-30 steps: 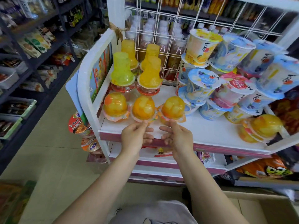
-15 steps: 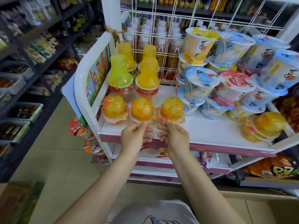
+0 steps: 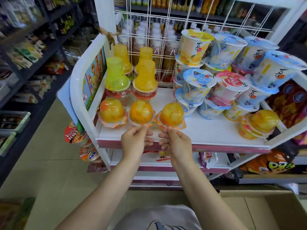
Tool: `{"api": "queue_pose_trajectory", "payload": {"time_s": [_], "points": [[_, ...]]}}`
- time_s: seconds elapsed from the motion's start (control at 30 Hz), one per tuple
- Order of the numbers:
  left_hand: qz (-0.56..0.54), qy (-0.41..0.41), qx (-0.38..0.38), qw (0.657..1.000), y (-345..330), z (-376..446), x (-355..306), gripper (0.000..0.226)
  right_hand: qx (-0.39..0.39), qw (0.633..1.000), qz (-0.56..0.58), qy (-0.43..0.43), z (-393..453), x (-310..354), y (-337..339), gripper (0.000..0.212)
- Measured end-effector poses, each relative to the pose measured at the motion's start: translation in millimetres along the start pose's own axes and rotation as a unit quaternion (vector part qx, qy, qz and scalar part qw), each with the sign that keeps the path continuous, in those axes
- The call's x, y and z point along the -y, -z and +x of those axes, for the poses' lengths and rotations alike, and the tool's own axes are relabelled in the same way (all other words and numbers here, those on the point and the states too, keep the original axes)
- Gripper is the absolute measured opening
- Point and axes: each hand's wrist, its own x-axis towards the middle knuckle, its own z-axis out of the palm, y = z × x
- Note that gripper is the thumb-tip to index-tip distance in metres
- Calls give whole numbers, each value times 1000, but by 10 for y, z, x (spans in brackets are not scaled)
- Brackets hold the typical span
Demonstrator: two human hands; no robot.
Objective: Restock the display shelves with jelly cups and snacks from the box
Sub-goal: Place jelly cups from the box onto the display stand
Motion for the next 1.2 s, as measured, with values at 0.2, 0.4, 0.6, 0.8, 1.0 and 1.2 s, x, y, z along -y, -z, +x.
{"api": "queue_pose_trajectory", "payload": {"time_s": [0.2, 0.4, 0.6, 0.8, 1.0, 1.2], "points": [[70, -48, 26, 996, -39, -144, -25, 37, 25, 996, -80, -14, -65, 105, 266, 32], [194, -273, 165, 928, -820, -351, -61, 11, -152, 956, -197, 156, 68, 487, 1093, 19], [295, -285, 291, 864, -1926, -397, 190, 43, -305, 872, -254, 285, 255, 775, 2101, 68], [281, -200, 361, 866, -2660, -524, 380, 56, -249, 878, -279, 299, 376, 701, 2571, 77], [236, -151, 347, 895, -2934, -518, 441, 56, -143, 918, -268, 256, 607, 697, 2718, 84], [194, -129, 337, 912, -2934, -501, 428, 54, -112, 936, -224, 249, 658, 791, 2737, 90]]}}
